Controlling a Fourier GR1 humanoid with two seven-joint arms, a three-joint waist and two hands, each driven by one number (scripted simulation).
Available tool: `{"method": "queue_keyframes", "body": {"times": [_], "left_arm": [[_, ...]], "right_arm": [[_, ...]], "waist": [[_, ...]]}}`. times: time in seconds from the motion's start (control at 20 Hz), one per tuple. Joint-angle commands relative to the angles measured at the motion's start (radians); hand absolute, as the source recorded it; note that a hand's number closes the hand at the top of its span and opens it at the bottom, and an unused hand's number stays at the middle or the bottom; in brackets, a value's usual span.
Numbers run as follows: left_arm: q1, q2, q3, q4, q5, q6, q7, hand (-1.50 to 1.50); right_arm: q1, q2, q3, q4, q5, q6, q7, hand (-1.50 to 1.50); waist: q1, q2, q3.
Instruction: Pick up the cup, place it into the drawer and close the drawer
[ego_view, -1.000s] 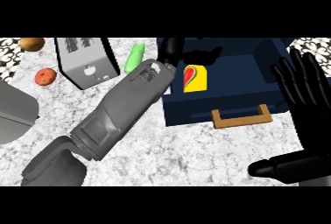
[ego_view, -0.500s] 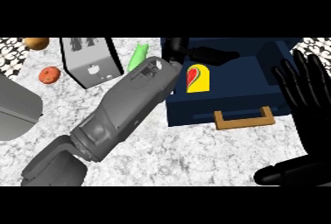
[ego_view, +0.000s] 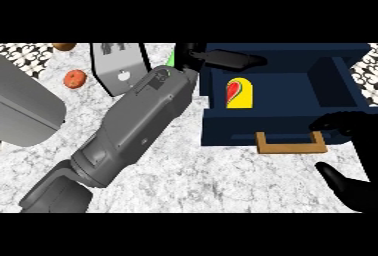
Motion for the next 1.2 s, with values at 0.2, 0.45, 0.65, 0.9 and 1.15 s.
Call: {"method": "queue_keyframes", "body": {"times": [0.2,0.45,0.65,0.9,1.15], "left_arm": [[0.172,0.128,0.053,-0.253,0.023,0.047,0.076,-1.5],[0.356,0.262,0.064,-0.42,0.023,0.022,0.117,-1.5],[0.557,0.33,0.043,-0.654,0.026,0.026,0.162,-1.5],[0.738,0.458,0.117,-0.797,0.061,-0.079,0.167,-1.5],[0.847,0.459,0.131,-0.806,0.064,-0.142,0.105,-1.5]], "right_arm": [[0.037,-0.092,0.026,-0.045,0.129,0.077,0.0,1.5],[0.042,-0.143,0.033,-0.048,0.198,0.106,0.025,1.5],[0.075,-0.091,0.104,0.009,0.341,0.077,-0.038,1.5],[0.045,-0.067,0.173,0.092,0.5,0.035,-0.092,1.5],[-0.02,-0.169,0.277,0.142,0.758,0.041,-0.177,1.5]], "waist": [[0.038,-0.011,-0.001],[0.038,-0.009,-0.001],[0.048,-0.009,0.0],[0.046,-0.003,0.0],[0.05,0.001,-0.001]]}}
